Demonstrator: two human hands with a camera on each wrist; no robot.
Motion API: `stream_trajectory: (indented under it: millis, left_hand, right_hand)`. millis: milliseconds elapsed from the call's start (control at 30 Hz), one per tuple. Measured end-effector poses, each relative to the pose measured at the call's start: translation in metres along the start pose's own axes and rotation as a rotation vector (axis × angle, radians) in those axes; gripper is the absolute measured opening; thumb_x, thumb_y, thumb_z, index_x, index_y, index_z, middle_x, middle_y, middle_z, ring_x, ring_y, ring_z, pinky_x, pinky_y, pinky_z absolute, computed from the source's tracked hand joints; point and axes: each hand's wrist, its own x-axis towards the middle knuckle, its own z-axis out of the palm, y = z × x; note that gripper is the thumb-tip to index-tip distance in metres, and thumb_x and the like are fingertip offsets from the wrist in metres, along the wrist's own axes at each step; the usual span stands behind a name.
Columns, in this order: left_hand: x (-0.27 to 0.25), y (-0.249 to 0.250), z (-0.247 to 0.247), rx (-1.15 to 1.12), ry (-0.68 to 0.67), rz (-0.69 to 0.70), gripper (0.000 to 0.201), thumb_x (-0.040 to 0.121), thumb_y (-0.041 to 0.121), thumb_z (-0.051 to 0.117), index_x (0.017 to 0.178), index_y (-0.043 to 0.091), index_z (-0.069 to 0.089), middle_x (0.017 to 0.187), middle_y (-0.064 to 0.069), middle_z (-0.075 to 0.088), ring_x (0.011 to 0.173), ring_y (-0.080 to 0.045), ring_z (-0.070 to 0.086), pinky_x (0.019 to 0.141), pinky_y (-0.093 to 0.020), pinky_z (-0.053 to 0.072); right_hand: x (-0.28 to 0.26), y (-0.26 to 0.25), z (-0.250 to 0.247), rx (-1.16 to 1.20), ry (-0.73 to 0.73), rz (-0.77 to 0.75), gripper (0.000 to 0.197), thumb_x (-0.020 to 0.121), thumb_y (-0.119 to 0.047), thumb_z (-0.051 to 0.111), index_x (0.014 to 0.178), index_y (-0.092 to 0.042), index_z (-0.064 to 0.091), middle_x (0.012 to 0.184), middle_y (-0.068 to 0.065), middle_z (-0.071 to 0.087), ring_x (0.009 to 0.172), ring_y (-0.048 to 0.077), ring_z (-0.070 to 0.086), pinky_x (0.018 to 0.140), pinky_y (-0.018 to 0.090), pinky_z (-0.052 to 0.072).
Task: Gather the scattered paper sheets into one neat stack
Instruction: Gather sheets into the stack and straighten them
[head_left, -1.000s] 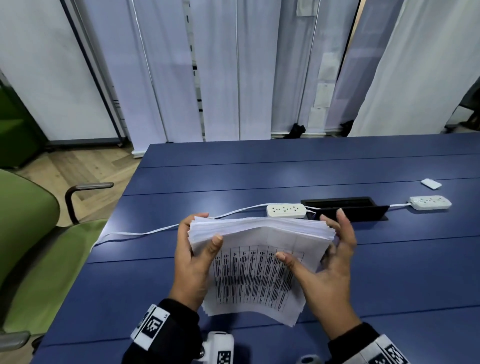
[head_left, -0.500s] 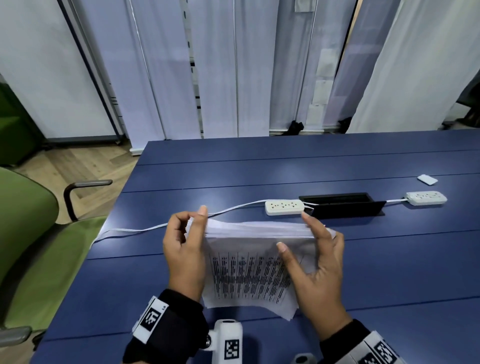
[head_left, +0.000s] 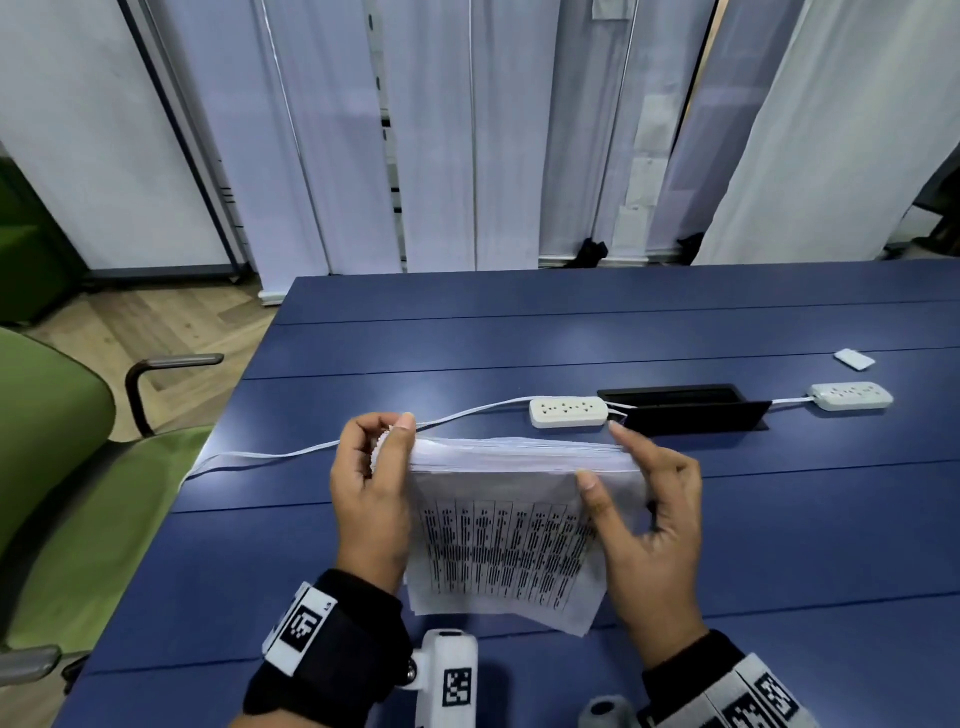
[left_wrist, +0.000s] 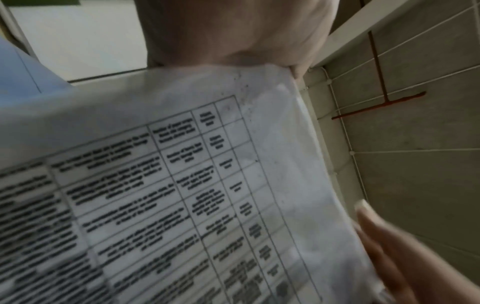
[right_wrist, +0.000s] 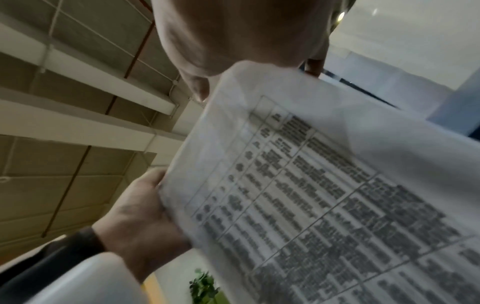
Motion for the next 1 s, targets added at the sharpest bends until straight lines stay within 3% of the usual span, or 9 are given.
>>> stream_trajectory:
  millis: [67, 267, 333, 400, 500, 633, 733, 833, 1000]
  left_hand:
    - [-0.002, -0.001, 0.000, -0.005, -0.052, 0.016, 0.028, 0.077, 0.043, 0.063, 0.087, 0.018, 0.060, 0.089, -0.001, 0.060, 0.083, -0.013, 0.056, 0.078, -0.023, 0.044]
    - [-0.003, -0.004, -0.003, -0.059, -0.110, 0.020, 0.053, 0.064, 0.049, 0.075, 0.098, 0.012, 0.058, 0.088, 0.008, 0.060, 0.077, 0.000, 0.057, 0.071, -0.010, 0.046]
    - [-0.008, -0.006, -0.003, -0.048, -0.201, 0.006, 0.069, 0.060, 0.057, 0.079, 0.104, 0.009, 0.057, 0.094, -0.002, 0.057, 0.079, -0.006, 0.058, 0.071, -0.015, 0.048]
    - [-0.009, -0.008, -0.004, -0.041, -0.213, 0.001, 0.070, 0.060, 0.061, 0.078, 0.105, 0.011, 0.057, 0.099, -0.005, 0.058, 0.088, -0.012, 0.059, 0.077, -0.022, 0.049]
    - [-0.005, -0.006, -0.005, -0.087, -0.149, 0.032, 0.072, 0.062, 0.068, 0.072, 0.104, 0.012, 0.056, 0.092, 0.013, 0.062, 0.085, -0.004, 0.057, 0.076, -0.013, 0.046]
    - [-0.008, -0.005, 0.007, -0.007, -0.119, 0.088, 0.057, 0.070, 0.049, 0.072, 0.097, 0.001, 0.058, 0.087, 0.001, 0.059, 0.079, -0.006, 0.056, 0.073, -0.011, 0.045]
    - [-0.004, -0.005, 0.009, -0.053, -0.003, 0.049, 0.047, 0.070, 0.043, 0.068, 0.094, 0.003, 0.059, 0.086, 0.004, 0.059, 0.077, -0.002, 0.056, 0.073, -0.009, 0.044]
    - [-0.010, -0.002, 0.015, 0.031, -0.032, 0.069, 0.033, 0.076, 0.041, 0.063, 0.086, 0.009, 0.060, 0.082, 0.012, 0.061, 0.078, -0.001, 0.057, 0.075, -0.009, 0.043]
    - [-0.002, -0.001, 0.013, -0.061, 0.058, 0.002, 0.030, 0.072, 0.044, 0.065, 0.083, 0.017, 0.060, 0.080, 0.006, 0.060, 0.076, -0.006, 0.054, 0.073, -0.015, 0.043]
  right_hand:
    - [0.000, -0.002, 0.001, -0.005, -0.012, -0.023, 0.044, 0.073, -0.041, 0.070, 0.115, -0.030, 0.064, 0.105, 0.002, 0.045, 0.104, 0.009, 0.051, 0.096, 0.017, 0.043]
    - [0.005, 0.002, -0.002, -0.015, 0.032, -0.022, 0.043, 0.076, -0.043, 0.066, 0.118, -0.036, 0.058, 0.106, 0.003, 0.048, 0.106, 0.009, 0.052, 0.096, 0.019, 0.043]
    - [0.004, 0.001, 0.000, 0.000, 0.026, -0.049, 0.042, 0.078, -0.041, 0.065, 0.118, -0.031, 0.059, 0.104, 0.006, 0.049, 0.103, 0.011, 0.053, 0.093, 0.018, 0.043]
    - [0.003, 0.002, 0.001, 0.015, 0.058, -0.050, 0.039, 0.081, -0.041, 0.063, 0.116, -0.024, 0.061, 0.102, 0.008, 0.051, 0.100, 0.012, 0.054, 0.091, 0.025, 0.046]
    - [0.005, 0.003, 0.001, 0.028, 0.127, -0.046, 0.030, 0.086, -0.043, 0.058, 0.108, -0.024, 0.064, 0.100, 0.009, 0.052, 0.097, 0.010, 0.054, 0.089, 0.028, 0.046]
    - [0.005, 0.002, 0.002, 0.016, 0.096, -0.086, 0.016, 0.084, -0.030, 0.059, 0.096, -0.024, 0.068, 0.096, 0.011, 0.047, 0.092, 0.012, 0.053, 0.083, 0.020, 0.046]
    - [0.009, 0.004, 0.001, 0.014, 0.135, -0.043, 0.018, 0.085, -0.032, 0.058, 0.099, -0.025, 0.067, 0.097, 0.015, 0.048, 0.094, 0.014, 0.053, 0.087, 0.020, 0.045]
    - [0.005, 0.000, 0.003, 0.000, 0.055, -0.077, 0.020, 0.082, -0.032, 0.061, 0.098, -0.024, 0.068, 0.096, 0.009, 0.047, 0.092, 0.007, 0.053, 0.082, 0.014, 0.045]
    - [0.008, 0.004, -0.002, 0.006, 0.106, -0.052, 0.025, 0.083, -0.033, 0.061, 0.103, -0.019, 0.067, 0.098, 0.012, 0.049, 0.095, 0.011, 0.054, 0.087, 0.022, 0.045]
